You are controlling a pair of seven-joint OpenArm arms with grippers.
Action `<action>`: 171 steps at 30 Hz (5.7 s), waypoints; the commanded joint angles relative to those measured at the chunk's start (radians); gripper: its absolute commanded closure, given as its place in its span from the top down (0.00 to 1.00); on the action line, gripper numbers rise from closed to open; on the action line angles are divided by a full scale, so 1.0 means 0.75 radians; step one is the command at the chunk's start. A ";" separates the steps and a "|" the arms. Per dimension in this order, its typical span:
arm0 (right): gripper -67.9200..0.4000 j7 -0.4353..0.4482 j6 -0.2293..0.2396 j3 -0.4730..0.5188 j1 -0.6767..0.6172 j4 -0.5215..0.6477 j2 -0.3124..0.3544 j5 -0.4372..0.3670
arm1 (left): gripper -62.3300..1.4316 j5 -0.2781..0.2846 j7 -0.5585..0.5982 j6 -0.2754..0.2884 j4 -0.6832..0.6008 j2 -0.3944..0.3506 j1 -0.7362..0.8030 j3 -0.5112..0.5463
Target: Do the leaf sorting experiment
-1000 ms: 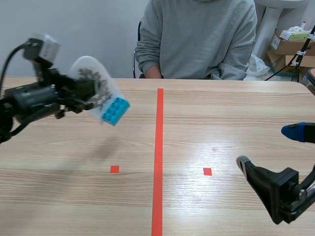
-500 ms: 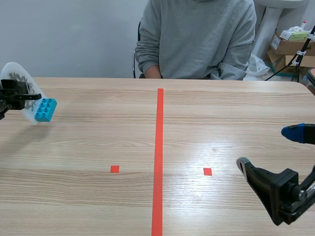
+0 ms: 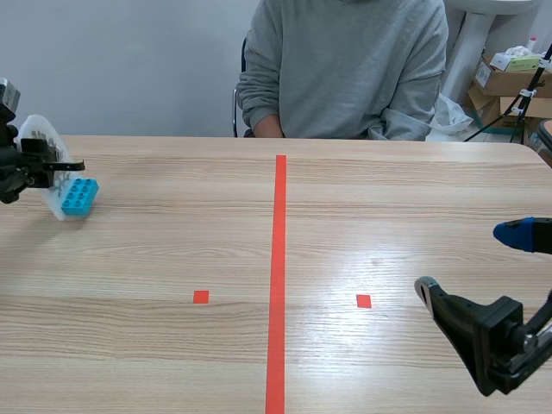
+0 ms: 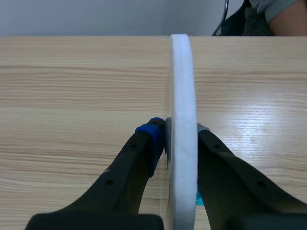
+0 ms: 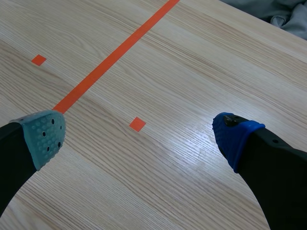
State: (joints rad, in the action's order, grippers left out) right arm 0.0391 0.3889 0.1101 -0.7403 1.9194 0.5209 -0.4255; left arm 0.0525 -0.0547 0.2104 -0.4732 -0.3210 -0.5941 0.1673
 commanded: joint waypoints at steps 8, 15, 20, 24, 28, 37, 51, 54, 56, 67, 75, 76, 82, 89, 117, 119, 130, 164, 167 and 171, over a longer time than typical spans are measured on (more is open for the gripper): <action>0.94 0.011 0.001 0.011 0.015 0.016 -0.001 -0.006 | 0.09 -0.048 0.012 -0.023 0.028 -0.013 -0.025 -0.074; 0.94 0.011 0.001 0.011 0.015 0.016 -0.001 -0.006 | 0.10 -0.047 0.014 -0.023 0.028 -0.012 -0.025 -0.074; 0.94 0.011 0.001 0.011 0.015 0.016 -0.001 -0.006 | 0.37 -0.046 0.020 -0.023 0.027 -0.013 -0.025 -0.074; 0.94 0.011 0.001 0.011 0.015 0.016 -0.001 -0.006 | 0.57 -0.046 0.027 -0.023 0.027 -0.013 -0.025 -0.074; 0.94 0.011 0.001 0.011 0.015 0.016 -0.001 -0.006 | 0.88 -0.020 0.028 -0.023 0.027 -0.018 -0.023 -0.073; 0.94 0.011 0.001 0.011 0.015 0.016 -0.001 -0.005 | 0.94 0.099 0.132 -0.016 -0.016 -0.077 0.137 -0.073; 0.94 0.010 0.001 0.011 0.016 0.016 -0.001 -0.005 | 0.94 0.201 0.203 0.017 -1.026 -0.134 1.109 0.065; 0.94 0.010 0.001 0.011 0.016 0.016 -0.001 -0.005 | 0.95 0.199 0.203 0.033 -1.315 -0.131 1.346 0.080; 0.94 0.010 0.001 0.011 0.016 0.016 -0.001 -0.005 | 0.99 0.198 0.203 0.043 -1.470 -0.124 1.482 0.079; 0.94 0.010 0.001 0.011 0.016 0.016 -0.001 -0.005 | 1.00 0.202 0.172 0.158 -1.992 -0.119 1.933 0.077; 0.94 0.010 0.001 0.011 0.015 0.016 -0.001 -0.005 | 1.00 0.230 0.077 0.159 -2.186 -0.088 2.089 0.077; 0.94 0.011 0.001 0.011 0.015 0.016 -0.001 -0.005 | 1.00 0.230 0.071 0.168 -2.191 -0.076 2.093 0.077; 0.94 0.010 0.001 0.011 0.015 0.016 -0.001 -0.005 | 1.00 0.230 0.072 0.172 -2.191 -0.053 2.097 0.077; 0.94 0.010 0.001 0.011 0.015 0.016 -0.001 -0.005 | 1.00 0.230 0.072 0.172 -2.191 -0.053 2.096 0.077; 0.94 0.001 0.001 0.011 0.015 0.016 -0.001 -0.006 | 1.00 0.223 0.036 0.172 -2.191 -0.053 2.096 0.077; 0.94 0.001 0.001 0.011 0.015 0.016 -0.001 -0.006 | 1.00 0.223 0.036 0.172 -2.191 -0.053 2.096 0.077; 0.94 0.001 0.001 0.011 0.015 0.016 -0.001 -0.006 | 1.00 0.223 0.036 0.172 -2.191 -0.053 2.096 0.077; 0.94 0.000 0.001 0.011 0.015 0.016 -0.001 -0.006 | 1.00 0.222 -0.111 0.199 -2.188 -0.053 2.023 0.077; 0.94 0.000 0.001 0.011 0.015 0.016 -0.001 -0.006 | 1.00 0.193 -0.138 0.289 -2.159 -0.054 1.945 0.077; 0.94 0.000 0.001 0.011 0.015 0.016 -0.001 -0.005 | 1.00 0.190 -0.137 0.390 -2.041 -0.065 1.783 0.073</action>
State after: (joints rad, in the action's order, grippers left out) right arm 0.0242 0.3889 0.1101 -0.7403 1.9194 0.5209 -0.4255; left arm 0.1841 -0.1688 0.5014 -2.0262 -0.3645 0.7715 0.2272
